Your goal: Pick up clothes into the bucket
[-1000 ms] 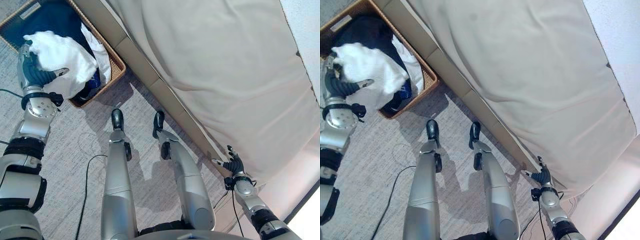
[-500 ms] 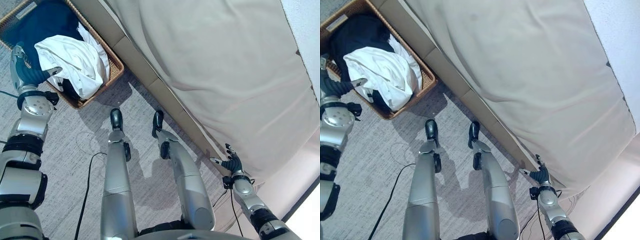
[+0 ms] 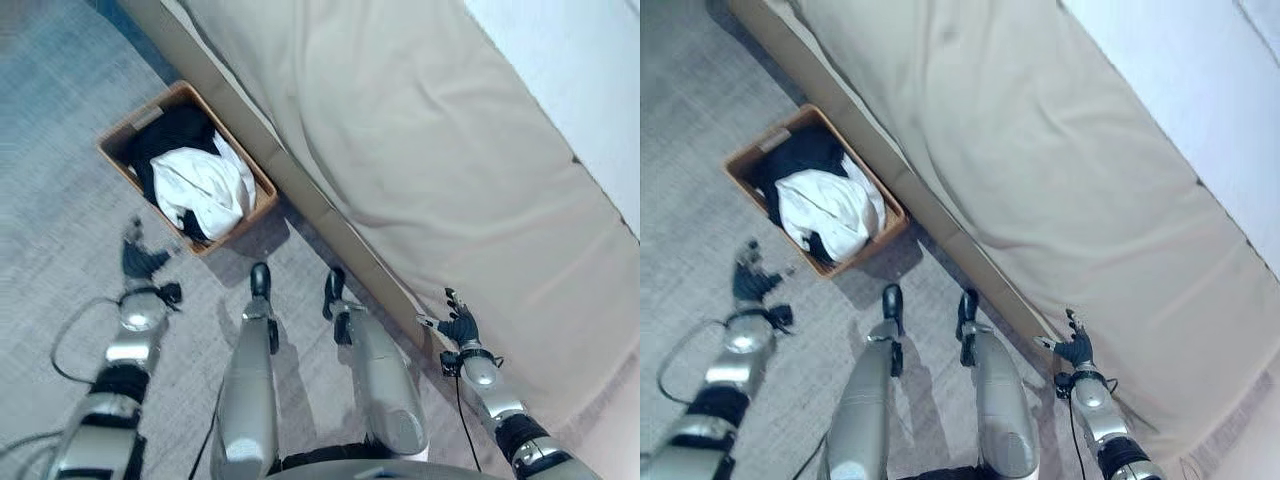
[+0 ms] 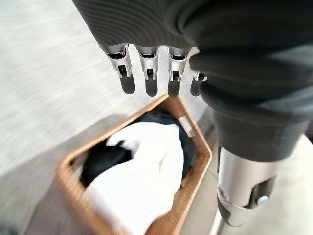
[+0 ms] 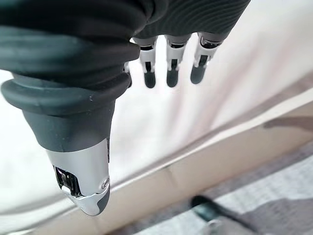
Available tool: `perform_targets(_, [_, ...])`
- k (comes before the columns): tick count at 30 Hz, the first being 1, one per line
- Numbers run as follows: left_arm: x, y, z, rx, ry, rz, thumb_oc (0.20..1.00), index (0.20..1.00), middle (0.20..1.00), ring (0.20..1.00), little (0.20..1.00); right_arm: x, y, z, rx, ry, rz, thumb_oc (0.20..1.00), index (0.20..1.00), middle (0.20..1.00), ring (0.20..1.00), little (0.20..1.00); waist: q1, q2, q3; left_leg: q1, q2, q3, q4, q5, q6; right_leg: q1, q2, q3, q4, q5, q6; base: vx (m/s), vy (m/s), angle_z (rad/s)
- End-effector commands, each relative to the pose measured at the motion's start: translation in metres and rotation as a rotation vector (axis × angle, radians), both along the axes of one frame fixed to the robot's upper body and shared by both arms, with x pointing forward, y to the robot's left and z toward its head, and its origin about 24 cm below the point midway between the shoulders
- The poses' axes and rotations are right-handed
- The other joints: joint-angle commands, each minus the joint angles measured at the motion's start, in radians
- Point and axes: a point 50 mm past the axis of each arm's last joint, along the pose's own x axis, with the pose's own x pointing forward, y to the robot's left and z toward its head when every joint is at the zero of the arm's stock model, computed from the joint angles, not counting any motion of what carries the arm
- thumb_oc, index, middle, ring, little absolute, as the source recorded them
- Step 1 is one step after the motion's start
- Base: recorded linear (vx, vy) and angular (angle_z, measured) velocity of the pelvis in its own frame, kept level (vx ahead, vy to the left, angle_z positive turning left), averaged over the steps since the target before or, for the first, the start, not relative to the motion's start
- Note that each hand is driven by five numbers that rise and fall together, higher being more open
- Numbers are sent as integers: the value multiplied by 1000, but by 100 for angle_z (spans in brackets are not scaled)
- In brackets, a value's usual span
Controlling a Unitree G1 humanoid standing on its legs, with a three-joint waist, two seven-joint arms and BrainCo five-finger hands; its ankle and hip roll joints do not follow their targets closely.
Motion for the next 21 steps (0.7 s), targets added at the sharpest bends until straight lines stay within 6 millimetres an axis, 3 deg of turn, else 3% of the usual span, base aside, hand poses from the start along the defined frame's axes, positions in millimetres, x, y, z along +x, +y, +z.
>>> perform_targets(1, [3, -27, -11, -94, -13, -130, 1000, 1000, 1000, 1000, 1000, -9, -34, 4, -12, 14, -88, 1000, 1000, 1000, 1000, 1000, -9, 92, -2, 89, 13, -32, 62, -79, -9, 100, -31, 7, -85, 70, 53, 56, -95, 12])
perform_targets(4, [-31, -43, -59, -139, 191, -222, 1000, 1000, 1000, 1000, 1000, -31, -38, -15, 1, 131, -76, 1000, 1000, 1000, 1000, 1000, -5, 119, -77, 219, 27, -47, -31, -50, -25, 218, -12, -12, -116, 44, 44, 139, -146, 11])
perform_targets(5, [-31, -43, -59, -139, 191, -222, 1000, 1000, 1000, 1000, 1000, -31, -38, -15, 1, 131, -76, 1000, 1000, 1000, 1000, 1000, -6, 119, -79, 217, 27, -48, -35, -46, -25, 217, -12, -13, -120, 48, 45, 131, -121, 10])
perform_targets(9, [-73, -54, -108, -33, 507, -327, 1000, 1000, 1000, 1000, 1000, -53, -30, -36, -12, 279, -3, 1000, 1000, 1000, 1000, 1000, -3, 135, -188, 337, 47, -40, -118, -22, -42, 337, 27, -25, -198, 36, 38, 97, -121, 5])
perform_targets(16, [-102, -76, -130, 86, 648, -458, 1000, 1000, 1000, 1000, 1000, -74, -16, -54, 7, 394, 46, 1000, 1000, 1000, 1000, 1000, -1, 132, -285, 435, 65, -24, -158, -25, -47, 450, 55, -22, -272, 37, 30, 67, -63, 0])
perform_targets(21, [-128, -87, -147, -49, 723, -388, 1000, 1000, 1000, 1000, 1000, -94, -3, -69, 53, 502, 53, 1000, 1000, 1000, 1000, 1000, 10, 124, -349, 495, 76, -6, -202, -23, -47, 533, 70, -29, -354, 48, 30, 48, -32, -1])
